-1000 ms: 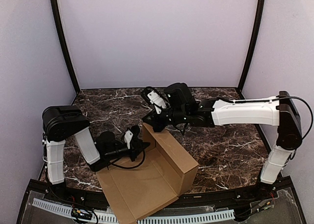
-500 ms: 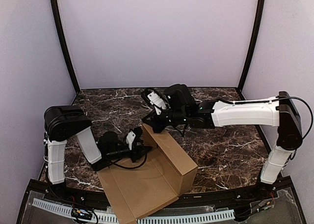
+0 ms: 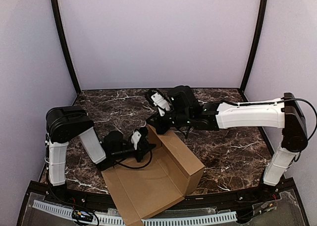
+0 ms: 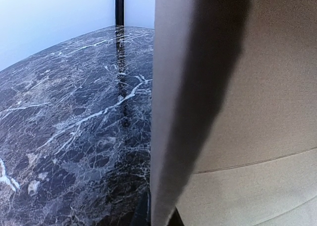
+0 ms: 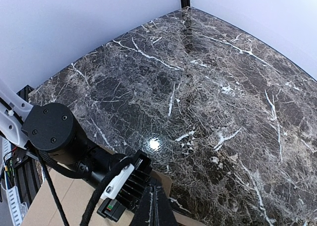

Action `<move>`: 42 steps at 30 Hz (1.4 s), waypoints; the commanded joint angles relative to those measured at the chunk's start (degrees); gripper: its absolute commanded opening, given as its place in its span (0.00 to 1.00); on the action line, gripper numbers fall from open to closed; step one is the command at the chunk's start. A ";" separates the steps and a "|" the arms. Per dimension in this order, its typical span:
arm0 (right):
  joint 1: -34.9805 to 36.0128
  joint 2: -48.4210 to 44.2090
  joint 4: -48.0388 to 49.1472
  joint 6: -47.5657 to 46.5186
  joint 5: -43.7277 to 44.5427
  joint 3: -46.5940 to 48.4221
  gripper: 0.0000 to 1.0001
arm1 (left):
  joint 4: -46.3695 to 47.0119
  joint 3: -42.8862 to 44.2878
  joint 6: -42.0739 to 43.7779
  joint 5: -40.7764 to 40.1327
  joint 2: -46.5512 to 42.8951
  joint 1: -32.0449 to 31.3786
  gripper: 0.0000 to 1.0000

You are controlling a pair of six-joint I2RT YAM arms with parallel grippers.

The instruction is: Fold the paper box

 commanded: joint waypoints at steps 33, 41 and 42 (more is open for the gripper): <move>1.69 -2.62 -8.37 1.23 -1.41 -5.37 0.00 | 9.31 4.27 -4.77 -0.56 0.01 0.40 0.30; 1.81 -2.96 -8.46 1.29 -1.20 -5.71 0.00 | 8.86 5.36 -5.68 0.84 0.01 0.40 0.01; 1.85 -2.98 -8.41 1.37 -1.15 -5.69 0.00 | 9.16 5.21 -5.59 0.66 -0.06 0.40 0.01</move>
